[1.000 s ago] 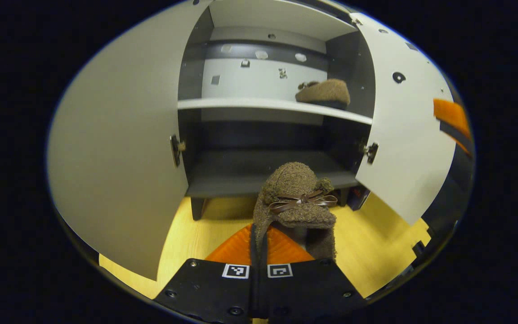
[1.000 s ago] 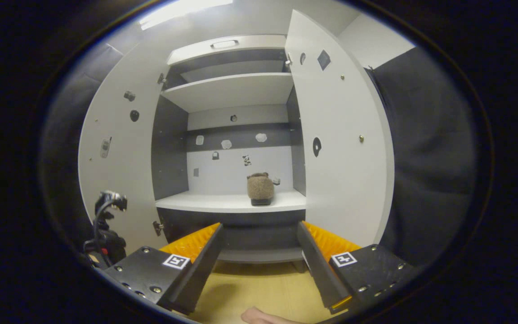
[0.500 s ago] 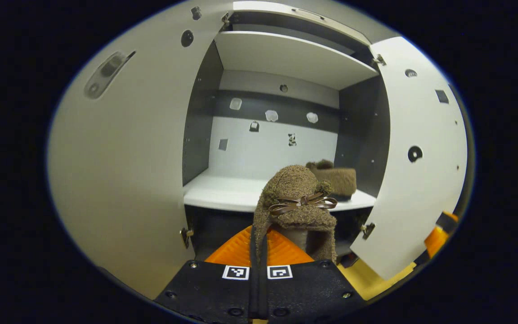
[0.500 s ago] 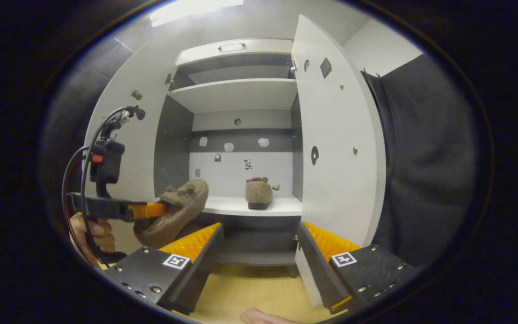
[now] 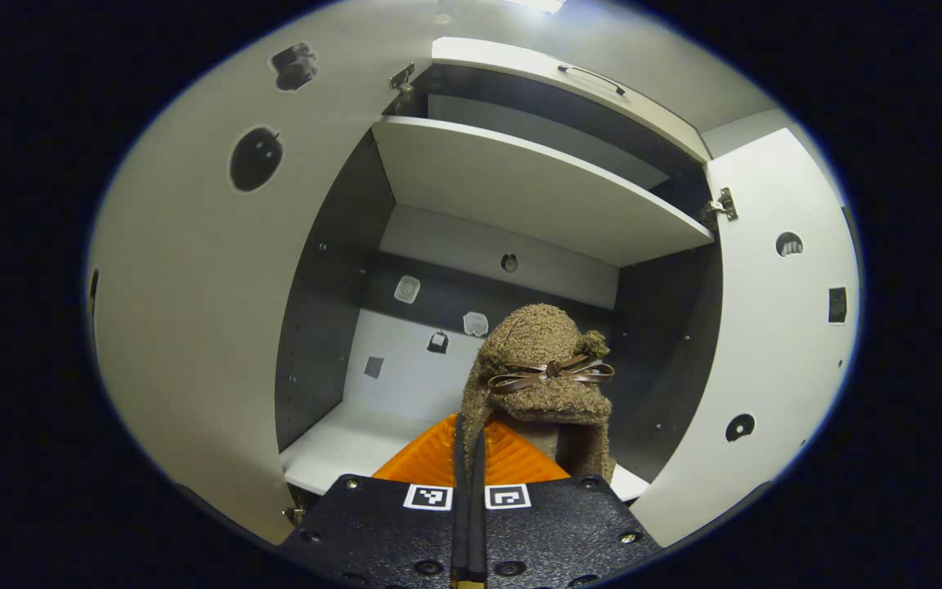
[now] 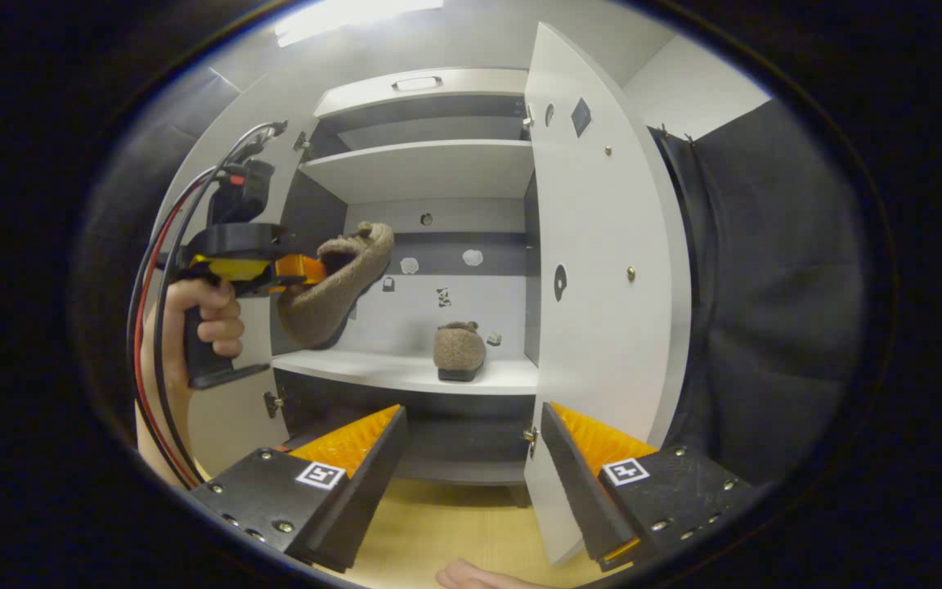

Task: Grab one shoe with the right hand and put it into the shoe cabinet, grab the other shoe with the left hand and put it into the shoe cabinet; then close the right door with the right hand and the left door with the left hand.

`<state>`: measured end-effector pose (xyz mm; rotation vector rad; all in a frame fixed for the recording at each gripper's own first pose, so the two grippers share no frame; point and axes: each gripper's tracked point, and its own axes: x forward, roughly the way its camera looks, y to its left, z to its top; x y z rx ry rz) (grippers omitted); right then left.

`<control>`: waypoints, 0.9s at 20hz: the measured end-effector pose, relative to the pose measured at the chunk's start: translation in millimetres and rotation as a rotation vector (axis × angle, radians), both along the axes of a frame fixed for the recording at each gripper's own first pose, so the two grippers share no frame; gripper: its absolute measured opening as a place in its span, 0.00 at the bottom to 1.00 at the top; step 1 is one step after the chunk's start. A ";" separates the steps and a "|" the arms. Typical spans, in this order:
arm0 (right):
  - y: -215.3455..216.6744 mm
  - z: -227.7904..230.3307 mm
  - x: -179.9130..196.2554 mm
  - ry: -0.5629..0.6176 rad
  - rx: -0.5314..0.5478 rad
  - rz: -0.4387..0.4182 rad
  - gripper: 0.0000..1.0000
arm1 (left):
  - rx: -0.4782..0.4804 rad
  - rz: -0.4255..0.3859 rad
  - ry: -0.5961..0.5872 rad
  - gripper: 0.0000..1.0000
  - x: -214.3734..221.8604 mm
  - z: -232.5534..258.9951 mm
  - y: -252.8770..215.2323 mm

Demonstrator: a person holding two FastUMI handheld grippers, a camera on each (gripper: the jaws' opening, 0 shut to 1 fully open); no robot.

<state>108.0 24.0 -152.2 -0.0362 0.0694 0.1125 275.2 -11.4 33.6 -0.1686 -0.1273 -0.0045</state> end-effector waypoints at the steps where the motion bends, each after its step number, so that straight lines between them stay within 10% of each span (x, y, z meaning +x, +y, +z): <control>1: -1.3 1.1 0.3 -0.003 0.002 -0.003 0.97 | 0.021 0.013 -0.021 0.00 9.6 9.1 2.2; 18: -2.2 -0.2 -6.6 0.003 0.101 0.021 0.99 | -0.060 0.096 0.225 0.05 140.1 -122.2 42.1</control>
